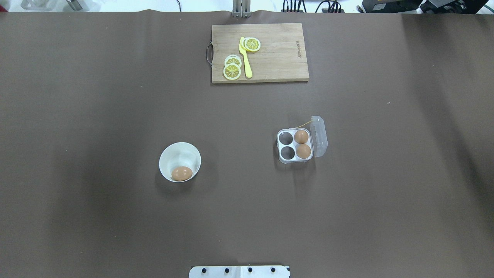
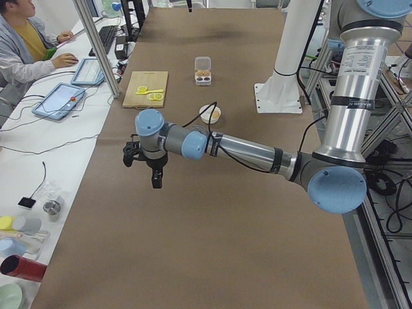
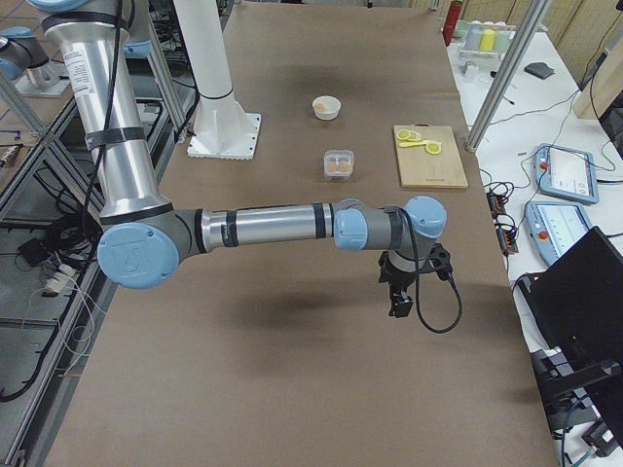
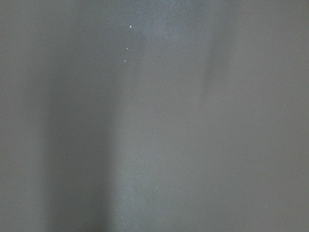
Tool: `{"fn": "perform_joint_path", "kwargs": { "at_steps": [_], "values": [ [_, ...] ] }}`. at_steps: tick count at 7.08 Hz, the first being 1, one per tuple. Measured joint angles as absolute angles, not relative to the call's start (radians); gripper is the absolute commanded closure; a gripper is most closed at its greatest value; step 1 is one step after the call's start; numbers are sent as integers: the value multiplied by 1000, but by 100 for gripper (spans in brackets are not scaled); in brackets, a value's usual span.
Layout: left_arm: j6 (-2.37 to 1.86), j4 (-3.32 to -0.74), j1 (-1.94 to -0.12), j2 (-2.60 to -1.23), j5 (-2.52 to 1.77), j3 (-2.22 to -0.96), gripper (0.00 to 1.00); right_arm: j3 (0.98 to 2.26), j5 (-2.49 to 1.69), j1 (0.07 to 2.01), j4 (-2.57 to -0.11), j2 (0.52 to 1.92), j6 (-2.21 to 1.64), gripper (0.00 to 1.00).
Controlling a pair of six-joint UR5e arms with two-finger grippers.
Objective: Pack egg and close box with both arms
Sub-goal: 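Move the left gripper over the white bowl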
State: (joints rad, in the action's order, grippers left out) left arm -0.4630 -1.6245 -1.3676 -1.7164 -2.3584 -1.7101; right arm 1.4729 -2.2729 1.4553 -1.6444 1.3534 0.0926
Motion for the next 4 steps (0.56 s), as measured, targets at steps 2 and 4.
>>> {"fn": "perform_joint_path", "kwargs": {
  "at_steps": [2, 4],
  "values": [
    [-707, -1627, -1223, -1769, -2347, -1800, 8, 1478, -2299, 1454, -1644, 1353, 93, 0],
    [-998, -1622, -1075, -1856, -2303, -1845, 3, 1485, -2304, 1452, -1644, 1353, 93, 0]
  ]
}}
